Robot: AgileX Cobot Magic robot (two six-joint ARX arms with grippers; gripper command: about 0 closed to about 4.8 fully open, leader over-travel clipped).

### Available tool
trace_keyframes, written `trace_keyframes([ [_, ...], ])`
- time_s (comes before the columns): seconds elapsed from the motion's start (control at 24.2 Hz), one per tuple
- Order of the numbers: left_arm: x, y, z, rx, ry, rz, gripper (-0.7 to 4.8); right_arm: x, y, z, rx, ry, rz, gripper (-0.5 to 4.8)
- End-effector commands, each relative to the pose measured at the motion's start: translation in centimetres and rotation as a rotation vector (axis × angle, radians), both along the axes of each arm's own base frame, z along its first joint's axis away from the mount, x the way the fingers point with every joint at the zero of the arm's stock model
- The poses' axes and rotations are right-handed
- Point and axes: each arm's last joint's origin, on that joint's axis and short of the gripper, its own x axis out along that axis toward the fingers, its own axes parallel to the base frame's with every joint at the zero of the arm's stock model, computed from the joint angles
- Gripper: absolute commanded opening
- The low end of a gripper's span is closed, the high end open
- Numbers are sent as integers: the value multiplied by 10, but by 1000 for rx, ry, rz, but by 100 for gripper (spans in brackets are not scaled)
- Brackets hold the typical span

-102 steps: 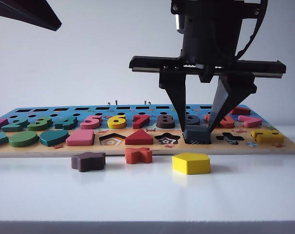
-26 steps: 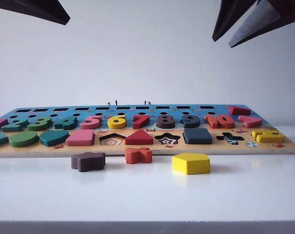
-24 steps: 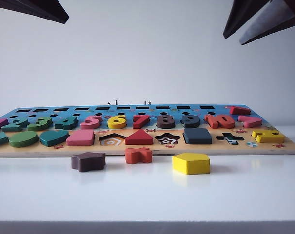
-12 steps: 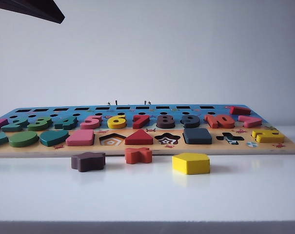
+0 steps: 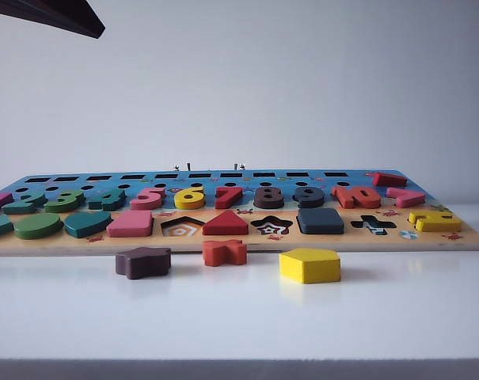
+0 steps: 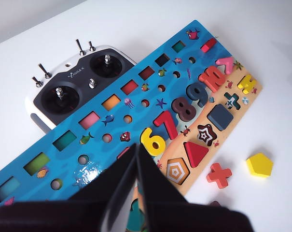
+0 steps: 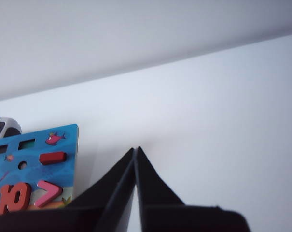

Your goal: Insert the cube into the slot.

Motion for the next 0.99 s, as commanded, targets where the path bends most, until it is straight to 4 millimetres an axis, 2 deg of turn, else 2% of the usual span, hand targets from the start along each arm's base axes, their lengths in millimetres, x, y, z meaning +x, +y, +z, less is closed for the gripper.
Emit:
trace_keyframes([
  [0.04, 0, 0, 3, -8, -14, 8, 17, -4, 0, 1, 2, -44, -1, -6],
  [0.33, -9, 10, 12, -11, -70, 78, 17, 0, 0, -12, 18, -17, -4, -7],
  [0.45, -21, 24, 17, -31, -118, 138, 17, 4, -1, -24, 40, 13, -13, -7],
  [0.58, -33, 36, 14, -38, -154, 196, 17, 7, -1, -34, 42, 33, -20, -7],
  [0.87, -56, 51, -12, -9, -215, 342, 17, 13, -1, -53, 6, 51, -11, -8],
  [0.99, -68, 57, -34, 16, -243, 425, 17, 15, 1, -59, -41, 28, 52, -8],
])
